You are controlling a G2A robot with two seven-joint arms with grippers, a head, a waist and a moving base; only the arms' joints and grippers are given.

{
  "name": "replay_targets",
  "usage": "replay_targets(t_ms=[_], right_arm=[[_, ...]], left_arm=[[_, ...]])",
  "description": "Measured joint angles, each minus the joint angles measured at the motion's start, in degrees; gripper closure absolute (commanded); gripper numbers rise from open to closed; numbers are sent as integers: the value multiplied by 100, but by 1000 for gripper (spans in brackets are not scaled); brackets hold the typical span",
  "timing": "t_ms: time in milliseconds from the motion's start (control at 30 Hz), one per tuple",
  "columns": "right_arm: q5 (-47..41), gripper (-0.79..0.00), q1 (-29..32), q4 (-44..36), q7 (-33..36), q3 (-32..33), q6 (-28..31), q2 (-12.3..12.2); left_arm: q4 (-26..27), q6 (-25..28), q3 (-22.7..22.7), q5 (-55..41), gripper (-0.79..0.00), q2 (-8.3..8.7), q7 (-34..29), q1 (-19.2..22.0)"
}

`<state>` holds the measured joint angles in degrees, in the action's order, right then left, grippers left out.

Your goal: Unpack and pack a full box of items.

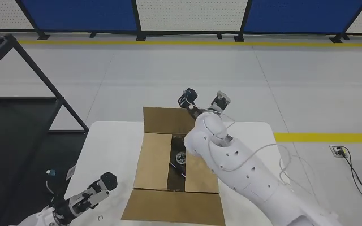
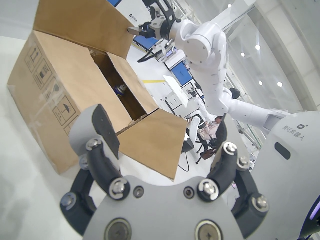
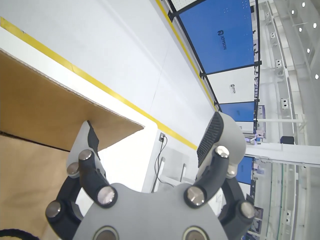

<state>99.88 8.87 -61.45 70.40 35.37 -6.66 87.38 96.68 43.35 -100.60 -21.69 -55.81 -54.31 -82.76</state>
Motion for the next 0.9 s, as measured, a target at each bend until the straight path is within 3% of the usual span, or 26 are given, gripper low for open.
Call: replay_targets(t_ms=[333,900], right_arm=[[-670,-785,-487,1874,-410,-308,-163,712],[-900,-785,-412,2255,-564,-102,-151,787]], left_arm=[[4,81,-84,-68,-785,25,81,-165],[54,-17,-108,-57,-785,28,329,-204]])
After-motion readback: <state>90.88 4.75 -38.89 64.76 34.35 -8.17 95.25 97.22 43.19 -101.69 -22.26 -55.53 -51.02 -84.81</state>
